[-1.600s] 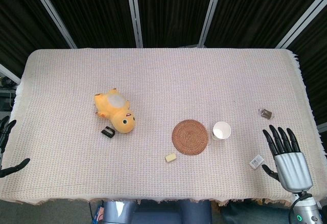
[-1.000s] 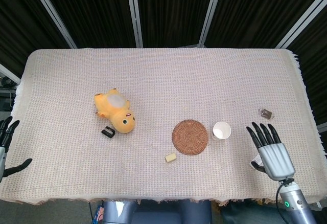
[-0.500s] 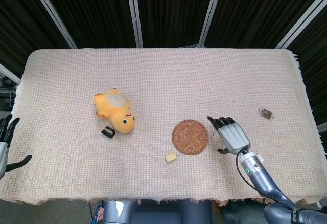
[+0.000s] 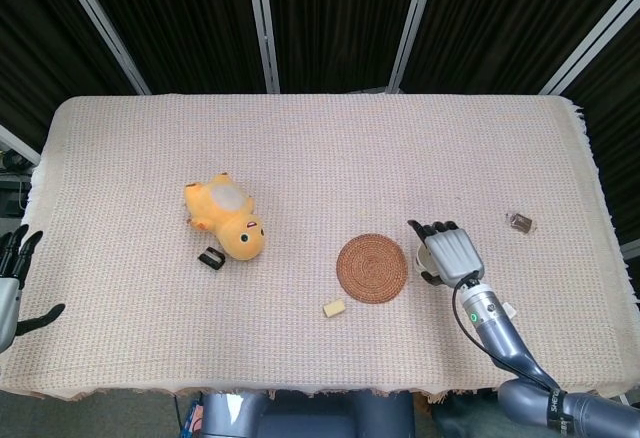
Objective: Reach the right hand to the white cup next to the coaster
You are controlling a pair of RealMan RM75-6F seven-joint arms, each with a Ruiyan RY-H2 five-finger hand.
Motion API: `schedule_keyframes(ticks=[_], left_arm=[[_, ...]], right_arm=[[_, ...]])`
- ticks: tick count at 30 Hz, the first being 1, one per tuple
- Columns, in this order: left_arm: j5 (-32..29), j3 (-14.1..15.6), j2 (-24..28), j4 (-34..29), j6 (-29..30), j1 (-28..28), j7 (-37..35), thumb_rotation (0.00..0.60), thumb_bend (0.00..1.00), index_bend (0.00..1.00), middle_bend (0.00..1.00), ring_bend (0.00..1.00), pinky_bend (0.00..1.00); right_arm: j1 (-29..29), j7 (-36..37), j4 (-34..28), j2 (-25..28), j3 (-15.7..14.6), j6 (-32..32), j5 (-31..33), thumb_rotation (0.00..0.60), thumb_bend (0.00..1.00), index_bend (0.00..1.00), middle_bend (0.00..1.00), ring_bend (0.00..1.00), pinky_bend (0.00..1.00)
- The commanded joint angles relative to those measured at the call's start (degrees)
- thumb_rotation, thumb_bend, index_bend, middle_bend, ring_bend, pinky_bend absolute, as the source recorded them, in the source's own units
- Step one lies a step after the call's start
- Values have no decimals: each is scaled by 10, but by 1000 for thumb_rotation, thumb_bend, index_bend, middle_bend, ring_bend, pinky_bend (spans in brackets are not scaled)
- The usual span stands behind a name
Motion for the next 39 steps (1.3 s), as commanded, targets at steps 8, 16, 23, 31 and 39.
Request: schedule_keyframes(ticks=[8, 16, 23, 31, 39], left_arm=[[-4, -1, -1, -1, -4, -3, 4, 600, 0, 0, 0, 0, 0], [-5, 0, 0, -3, -6, -3, 2, 600, 0, 0, 0, 0, 0], [-3, 1, 5, -3, -5, -2, -8, 600, 0, 0, 0, 0, 0], [-2, 2, 13, -5, -5, -1, -22, 600, 0, 0, 0, 0, 0], [-1, 4, 19, -8, -9, -2, -31, 600, 0, 0, 0, 0, 0]], right_arm=[[9, 10, -16, 2, 0, 25, -21, 600, 283, 283, 430, 370, 320], [37, -15, -72, 3, 10, 44, -66, 600, 283, 281, 430, 370, 320], [64, -86, -77, -36, -2, 43, -52, 600, 283, 280, 430, 369, 320], [70, -103, -50, -70, -20, 47, -39, 600, 283, 279, 430, 363, 321], [68, -144, -82, -63, -35, 56, -9, 600, 0, 0, 0, 0, 124]])
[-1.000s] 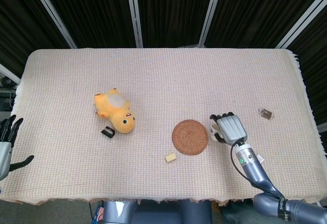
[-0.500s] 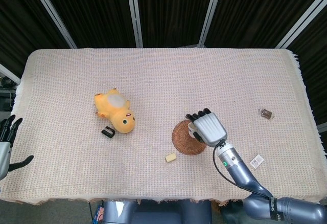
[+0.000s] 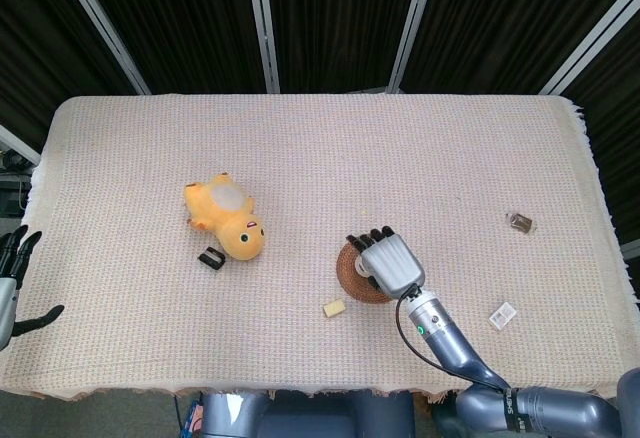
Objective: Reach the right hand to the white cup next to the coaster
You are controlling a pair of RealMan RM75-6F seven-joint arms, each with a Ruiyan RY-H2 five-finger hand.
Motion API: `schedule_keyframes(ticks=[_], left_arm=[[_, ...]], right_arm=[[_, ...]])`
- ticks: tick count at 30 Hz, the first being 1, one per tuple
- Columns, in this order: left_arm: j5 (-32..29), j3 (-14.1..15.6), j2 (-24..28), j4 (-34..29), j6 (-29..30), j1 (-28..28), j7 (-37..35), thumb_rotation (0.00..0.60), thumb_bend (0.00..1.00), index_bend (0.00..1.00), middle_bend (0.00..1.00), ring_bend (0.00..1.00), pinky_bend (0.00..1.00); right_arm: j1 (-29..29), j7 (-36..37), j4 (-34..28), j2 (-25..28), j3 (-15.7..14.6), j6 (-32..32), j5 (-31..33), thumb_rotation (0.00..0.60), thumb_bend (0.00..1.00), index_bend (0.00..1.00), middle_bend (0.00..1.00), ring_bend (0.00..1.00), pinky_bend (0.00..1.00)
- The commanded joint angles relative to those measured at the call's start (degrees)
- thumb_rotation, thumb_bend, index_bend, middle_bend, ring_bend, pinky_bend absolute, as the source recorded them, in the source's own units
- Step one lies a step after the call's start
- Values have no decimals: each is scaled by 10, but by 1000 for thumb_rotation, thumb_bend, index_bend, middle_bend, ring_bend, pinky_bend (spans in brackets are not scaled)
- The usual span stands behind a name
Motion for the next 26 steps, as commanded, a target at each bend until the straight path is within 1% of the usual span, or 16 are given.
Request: schedule_keyframes(ticks=[1, 3, 6, 7, 10, 12, 15, 21, 26], left_arm=[[1, 0, 1, -1, 1, 0, -2, 600, 0, 0, 0, 0, 0], [1, 1, 2, -1, 1, 1, -5, 600, 0, 0, 0, 0, 0], [3, 2, 5, -3, 0, 1, -11, 600, 0, 0, 0, 0, 0], [4, 3, 7, -4, 0, 1, -14, 600, 0, 0, 0, 0, 0], [12, 5, 11, -5, 6, 4, -22, 600, 0, 0, 0, 0, 0], [17, 7, 12, -5, 10, 6, -26, 600, 0, 0, 0, 0, 0], [27, 8, 13, -4, 18, 8, -29, 600, 0, 0, 0, 0, 0], [39, 10, 11, 0, 28, 12, -34, 600, 0, 0, 0, 0, 0], [45, 11, 10, 3, 35, 14, -36, 600, 0, 0, 0, 0, 0]], right_arm=[[-4, -31, -45, 22, -8, 10, 17, 600, 0, 0, 0, 0, 108], [-11, -39, -73, 41, -15, 28, 3, 600, 0, 0, 0, 0, 79], [-28, -31, -103, 68, -27, 54, -23, 600, 0, 0, 0, 0, 76], [-36, -22, -113, 80, -32, 65, -34, 600, 0, 0, 0, 0, 76], [-78, 40, -134, 129, -59, 116, -92, 600, 0, 0, 0, 0, 62], [-100, 74, -128, 150, -74, 144, -125, 600, 0, 0, 0, 0, 42], [-141, 127, -97, 175, -98, 201, -172, 600, 0, 0, 0, 0, 3], [-200, 193, -41, 185, -124, 276, -208, 600, 0, 0, 0, 0, 0], [-235, 236, -4, 178, -133, 322, -225, 600, 0, 0, 0, 0, 0]])
